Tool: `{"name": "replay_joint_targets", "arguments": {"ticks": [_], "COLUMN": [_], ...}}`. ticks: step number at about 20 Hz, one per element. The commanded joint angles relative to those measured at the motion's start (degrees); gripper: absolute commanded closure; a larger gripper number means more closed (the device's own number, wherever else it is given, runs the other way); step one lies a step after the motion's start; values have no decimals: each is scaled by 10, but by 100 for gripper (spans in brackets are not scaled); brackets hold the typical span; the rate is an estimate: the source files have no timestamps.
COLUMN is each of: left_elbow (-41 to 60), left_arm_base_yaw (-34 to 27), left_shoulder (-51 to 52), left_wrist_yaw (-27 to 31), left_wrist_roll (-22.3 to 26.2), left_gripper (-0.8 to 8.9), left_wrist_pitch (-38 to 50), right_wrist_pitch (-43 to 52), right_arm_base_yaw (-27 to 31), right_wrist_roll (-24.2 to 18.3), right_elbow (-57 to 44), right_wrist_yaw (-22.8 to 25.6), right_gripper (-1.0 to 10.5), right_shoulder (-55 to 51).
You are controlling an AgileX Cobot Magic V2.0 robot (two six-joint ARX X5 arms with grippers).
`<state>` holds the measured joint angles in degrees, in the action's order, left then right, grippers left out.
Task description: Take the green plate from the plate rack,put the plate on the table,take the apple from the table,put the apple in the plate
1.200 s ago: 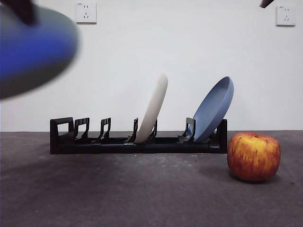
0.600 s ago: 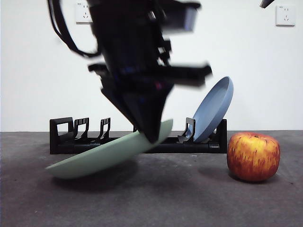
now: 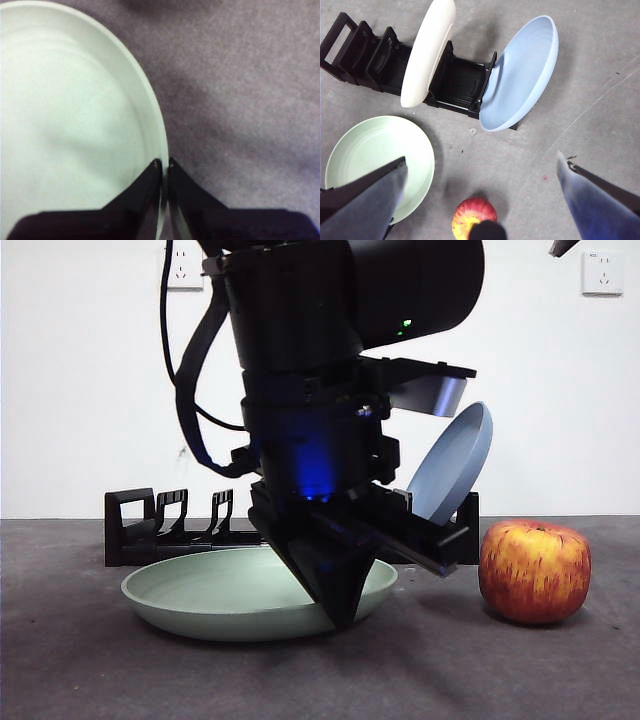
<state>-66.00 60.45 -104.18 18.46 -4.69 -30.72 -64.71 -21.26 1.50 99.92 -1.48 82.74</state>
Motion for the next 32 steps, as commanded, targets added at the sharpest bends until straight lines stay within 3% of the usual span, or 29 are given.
{"name": "replay_joint_targets", "arguments": {"ticks": [1,3,7,11,17,21,24,29,32], "left_elbow": [7,7,7,6,5,5,5,5,5], "left_arm_base_yaw": [-1,-3,-10,-12,-13,-35,-60,-76,-76], "left_shoulder": [-17,-10,10,73,290,456,566,697,742], "left_wrist_yaw": [-24,-23,-19,-20,-83,-85,-86,-87,-126], "left_wrist_roll": [-10,-10,-10,-11,-12,-12,-13,-59,-101], "left_gripper": [814,808,648,648,648,648,649,651,651], "left_wrist_pitch": [-6,-11,-12,-14,-14,-40,-90,-179,-207], "right_wrist_pitch": [1,-1,-2,-6,-54,-94,-127,-125,-104], "right_arm_base_yaw": [0,0,0,0,-1,-2,-2,-2,-2], "right_wrist_roll": [0,0,0,0,0,0,2,51,98], "right_elbow": [2,2,2,2,2,0,-15,-149,-272], "right_wrist_yaw": [0,0,0,0,1,5,35,34,34], "right_gripper": [447,447,447,446,447,447,447,447,447], "right_shoulder": [-1,-1,-1,-1,-21,-85,-155,-300,-371]}}
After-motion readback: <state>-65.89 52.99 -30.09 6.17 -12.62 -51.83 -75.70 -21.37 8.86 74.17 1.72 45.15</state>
